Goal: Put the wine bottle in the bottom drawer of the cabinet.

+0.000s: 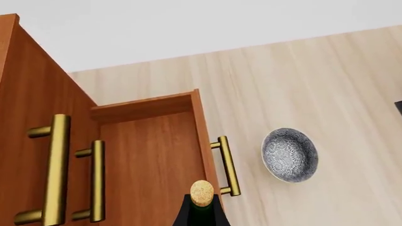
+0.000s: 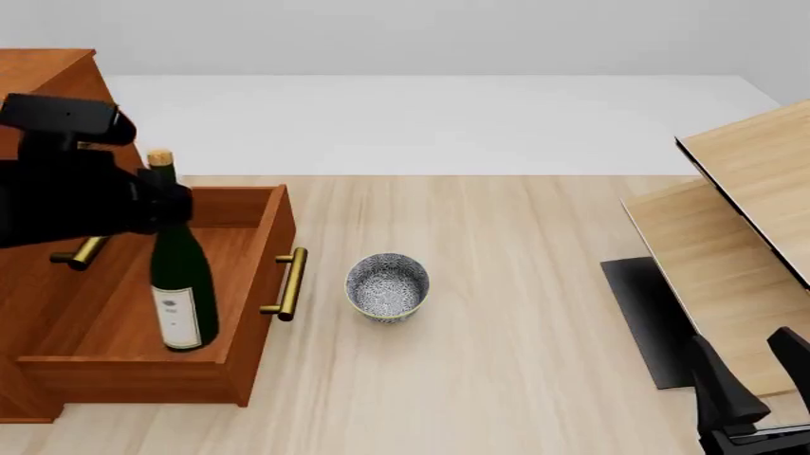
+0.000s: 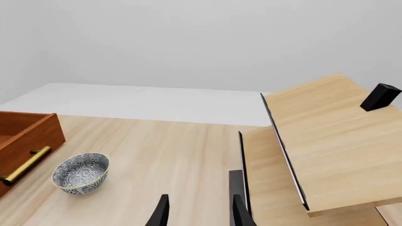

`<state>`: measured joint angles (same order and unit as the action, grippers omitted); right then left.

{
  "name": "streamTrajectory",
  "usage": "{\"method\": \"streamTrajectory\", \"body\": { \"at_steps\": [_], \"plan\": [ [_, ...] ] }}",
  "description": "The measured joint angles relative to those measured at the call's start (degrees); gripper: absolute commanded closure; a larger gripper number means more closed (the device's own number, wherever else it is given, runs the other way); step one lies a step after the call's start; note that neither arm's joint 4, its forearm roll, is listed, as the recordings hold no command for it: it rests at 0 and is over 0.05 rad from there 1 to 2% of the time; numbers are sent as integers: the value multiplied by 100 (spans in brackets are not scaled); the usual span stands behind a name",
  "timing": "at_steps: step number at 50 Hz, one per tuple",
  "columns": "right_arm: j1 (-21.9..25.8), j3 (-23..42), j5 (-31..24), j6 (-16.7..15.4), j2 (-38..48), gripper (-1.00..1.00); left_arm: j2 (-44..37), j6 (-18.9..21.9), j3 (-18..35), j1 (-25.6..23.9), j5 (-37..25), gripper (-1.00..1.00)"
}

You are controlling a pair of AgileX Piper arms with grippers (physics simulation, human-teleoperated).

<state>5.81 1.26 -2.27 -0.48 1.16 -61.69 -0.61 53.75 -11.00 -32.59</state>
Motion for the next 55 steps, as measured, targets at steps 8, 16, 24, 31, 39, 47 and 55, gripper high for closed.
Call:
{"method": "streamTrajectory", "body": {
  "at_steps": [8,16,24,31,39,47,55],
  "plan": [
    [-7,0,-10,-6,-8,-100,-183,41,-76,10,199,100],
    [-15,0,-20,-8,-16,-100,-363,87,-179,40,409,100],
    [-18,0,-36,-14,-28,-100,-472,118,-295,70,576,100],
    [-22,-1,-45,-18,-35,-100,-528,127,-368,94,684,100],
    [-23,-2,-55,-25,-45,-100,-570,88,-461,87,766,100],
    [-25,-1,-58,-32,-45,-100,-600,5,-552,90,821,100],
    [-26,-4,-52,-33,-40,-100,-663,-69,-606,86,858,100]
  ]
}}
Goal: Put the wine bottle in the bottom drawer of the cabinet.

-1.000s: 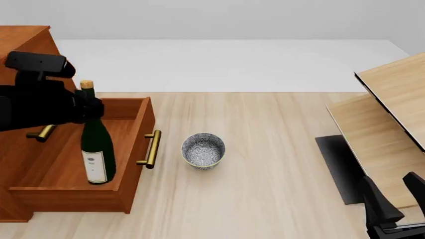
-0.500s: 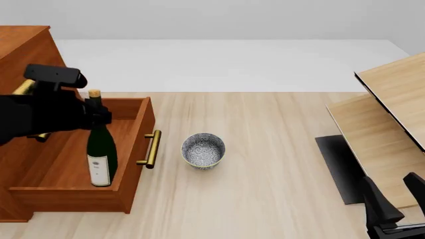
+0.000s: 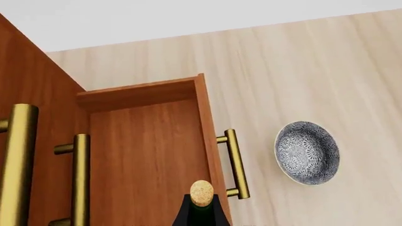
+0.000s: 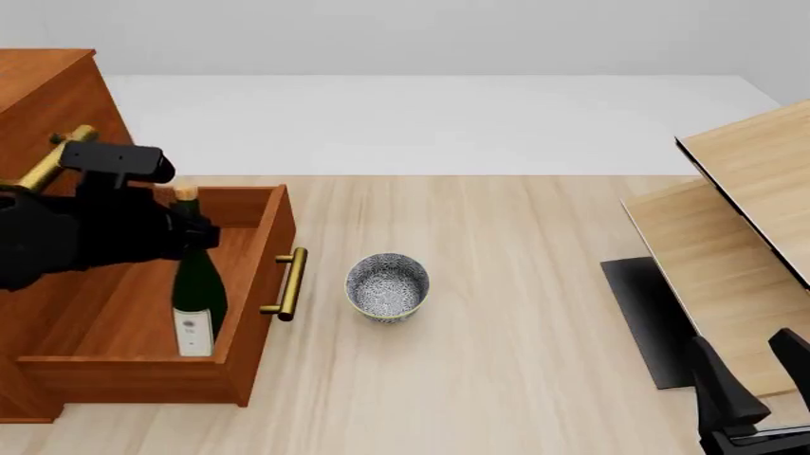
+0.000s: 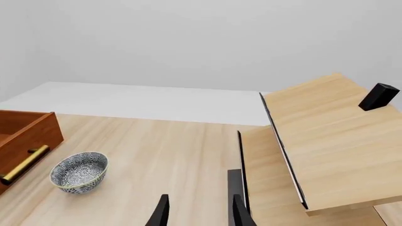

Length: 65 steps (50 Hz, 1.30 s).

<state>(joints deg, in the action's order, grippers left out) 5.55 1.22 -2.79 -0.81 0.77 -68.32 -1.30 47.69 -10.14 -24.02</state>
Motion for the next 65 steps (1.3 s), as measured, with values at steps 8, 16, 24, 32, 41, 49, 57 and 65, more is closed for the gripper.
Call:
{"method": "streamTrajectory", "body": {
  "at_steps": [8,16,24,32,41,49,57,65],
  "plan": [
    [-1,-2,7,0,6,-100,-88,-176,-71,-41,99,100],
    [-2,0,8,1,10,-100,-203,-396,-138,-95,256,100],
    [-3,1,10,5,13,-100,-298,-566,-152,-136,418,100],
    [-5,-1,9,14,10,-100,-362,-771,-208,-134,622,100],
    [-8,-4,8,22,6,-100,-441,-917,-275,-79,854,100],
    [-13,-6,14,27,13,-100,-546,-945,-303,-15,1039,100],
    [-14,-7,9,26,10,-100,-696,-903,-267,27,1175,100],
    [-16,-10,10,30,10,-100,-926,-821,-141,69,1228,100]
  ]
}}
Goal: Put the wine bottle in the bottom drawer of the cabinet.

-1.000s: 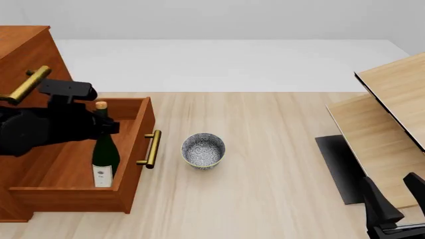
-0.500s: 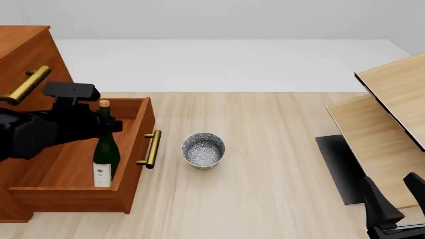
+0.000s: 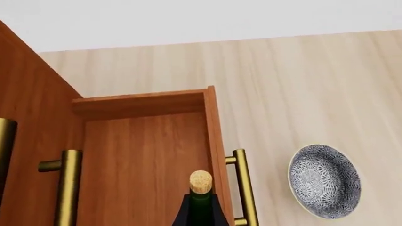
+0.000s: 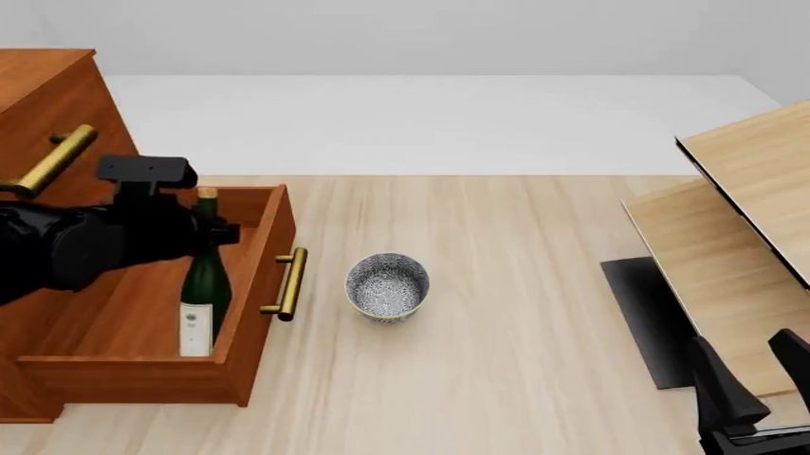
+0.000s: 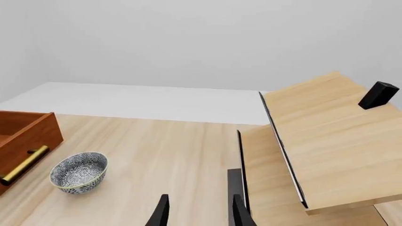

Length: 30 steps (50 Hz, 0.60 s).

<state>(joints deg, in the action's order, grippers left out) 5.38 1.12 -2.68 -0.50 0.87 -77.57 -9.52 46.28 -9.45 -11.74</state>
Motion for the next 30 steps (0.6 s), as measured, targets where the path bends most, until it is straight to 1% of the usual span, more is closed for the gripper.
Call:
{"method": "streamTrajectory", "body": {
  "at_steps": [17,30],
  "plan": [
    [-13,-14,21,-3,28,-100,-605,238,372,130,30,100],
    [-28,-27,31,-5,39,-100,-901,372,490,271,160,100]
  ]
}}
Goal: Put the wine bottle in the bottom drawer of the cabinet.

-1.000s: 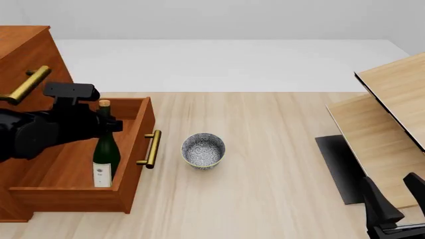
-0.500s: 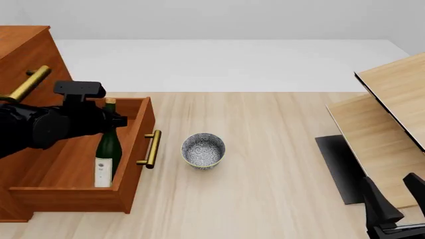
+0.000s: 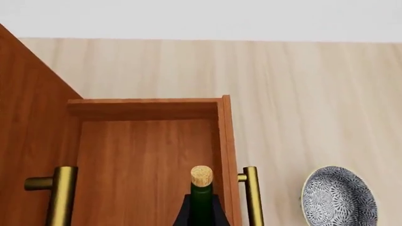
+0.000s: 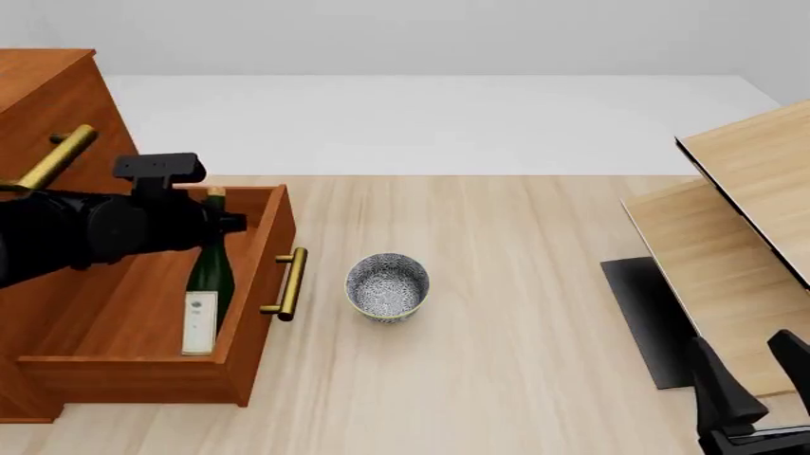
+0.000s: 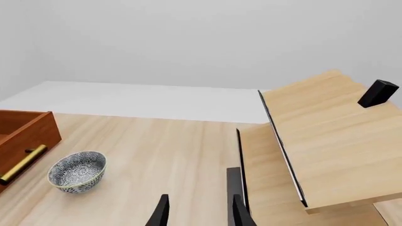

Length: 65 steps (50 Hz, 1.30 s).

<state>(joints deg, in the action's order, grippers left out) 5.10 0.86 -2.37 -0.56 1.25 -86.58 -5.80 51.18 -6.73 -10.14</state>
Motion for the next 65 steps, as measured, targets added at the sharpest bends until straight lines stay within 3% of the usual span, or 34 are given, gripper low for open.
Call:
{"method": "streamTrajectory", "body": {
  "at_steps": [55,56,65],
  "plan": [
    [-37,-22,18,2,29,-100,-975,245,374,210,74,100],
    [-37,-22,17,1,29,-100,-978,245,369,209,66,-100],
    [-44,-20,1,-12,18,-100,-985,248,286,233,-34,-100]
  ]
}}
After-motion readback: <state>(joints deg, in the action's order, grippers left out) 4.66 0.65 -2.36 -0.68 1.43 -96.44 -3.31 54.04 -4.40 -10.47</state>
